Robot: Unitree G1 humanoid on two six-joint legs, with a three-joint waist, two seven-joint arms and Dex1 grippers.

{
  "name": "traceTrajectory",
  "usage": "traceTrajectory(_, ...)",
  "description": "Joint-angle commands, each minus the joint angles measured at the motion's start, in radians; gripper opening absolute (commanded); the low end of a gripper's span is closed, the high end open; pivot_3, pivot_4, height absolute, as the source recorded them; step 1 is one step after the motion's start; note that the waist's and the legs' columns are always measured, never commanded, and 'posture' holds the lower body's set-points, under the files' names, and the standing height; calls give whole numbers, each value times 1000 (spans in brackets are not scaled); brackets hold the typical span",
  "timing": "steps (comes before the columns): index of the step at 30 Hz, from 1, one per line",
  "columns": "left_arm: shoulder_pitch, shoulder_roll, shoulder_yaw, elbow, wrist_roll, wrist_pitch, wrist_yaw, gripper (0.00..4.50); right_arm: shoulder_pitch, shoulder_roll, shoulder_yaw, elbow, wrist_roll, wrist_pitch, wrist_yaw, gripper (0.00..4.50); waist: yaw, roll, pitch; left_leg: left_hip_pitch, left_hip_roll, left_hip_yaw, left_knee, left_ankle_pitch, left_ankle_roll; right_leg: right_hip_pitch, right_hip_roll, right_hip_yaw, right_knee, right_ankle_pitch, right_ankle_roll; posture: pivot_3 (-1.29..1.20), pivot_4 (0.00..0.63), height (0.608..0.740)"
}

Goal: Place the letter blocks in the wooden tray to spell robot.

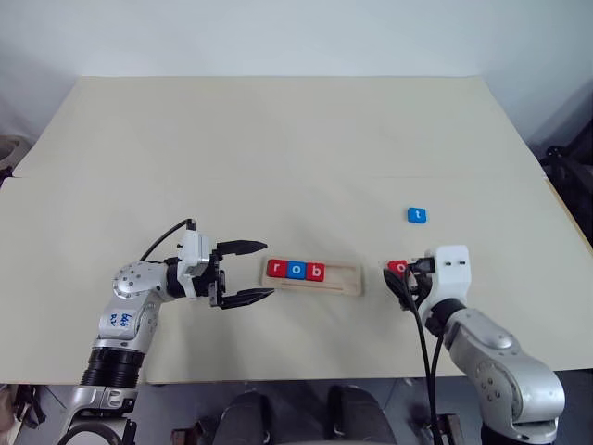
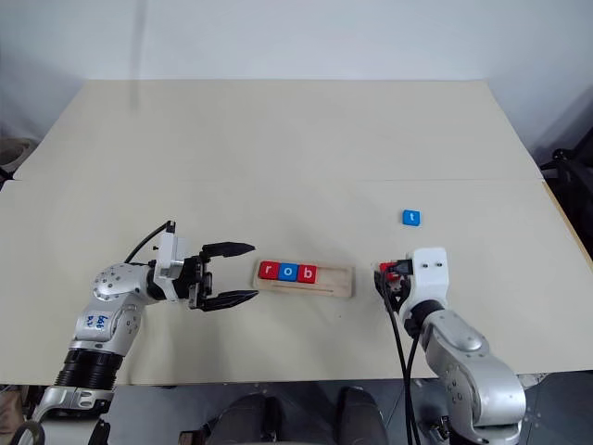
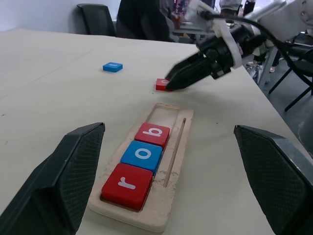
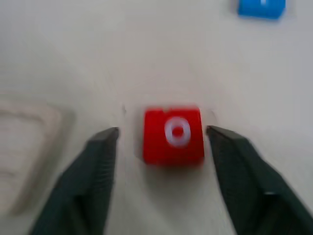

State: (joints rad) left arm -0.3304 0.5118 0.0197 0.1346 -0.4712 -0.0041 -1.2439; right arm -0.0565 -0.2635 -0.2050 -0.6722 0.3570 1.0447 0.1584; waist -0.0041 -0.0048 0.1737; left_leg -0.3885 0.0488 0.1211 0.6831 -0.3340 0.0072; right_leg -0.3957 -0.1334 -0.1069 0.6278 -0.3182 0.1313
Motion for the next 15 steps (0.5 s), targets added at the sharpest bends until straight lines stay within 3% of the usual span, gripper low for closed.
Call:
traceTrajectory(1, 9, 7, 26, -2, -1, -24, 5, 4500, -35, -115, -57, 31, 53, -33, 125, 4135, 1, 0, 0, 0, 0, 0, 0, 0, 0, 0, 0, 0, 0, 0, 0, 0, 150, 740)
traceTrajectory(2, 14, 7, 29, -4, 1, -28, 9, 4500, -41, -158, -69, 51, 72, -44, 174, 4477, 2, 0, 0, 0, 0, 0, 0, 0, 0, 0, 0, 0, 0, 0, 0, 0, 150, 740)
traceTrajectory(6, 29, 9, 39, -13, 2, -36, 18, 4500, -32, -328, -75, 125, 119, -151, 393, 4477, 3, 0, 0, 0, -1, 0, 0, -1, 1, 0, -1, 0, -1, 0, 0, 0, 150, 740)
traceTrajectory(10, 45, 13, 49, -24, 2, -47, 24, 4500, 46, -502, -76, 294, 69, -513, 734, 4477, 6, 0, 0, 0, -1, 0, 0, -1, 1, 1, 0, -1, -1, 0, 0, 0, 150, 740)
traceTrajectory(15, 81, 26, 67, -68, -8, -49, 32, 4500, 41, -609, -39, 581, -14, -879, 972, 4477, 3, -1, 0, 2, -1, 2, 0, -1, 1, 3, -1, -1, -2, 0, 1, 0, 150, 740)
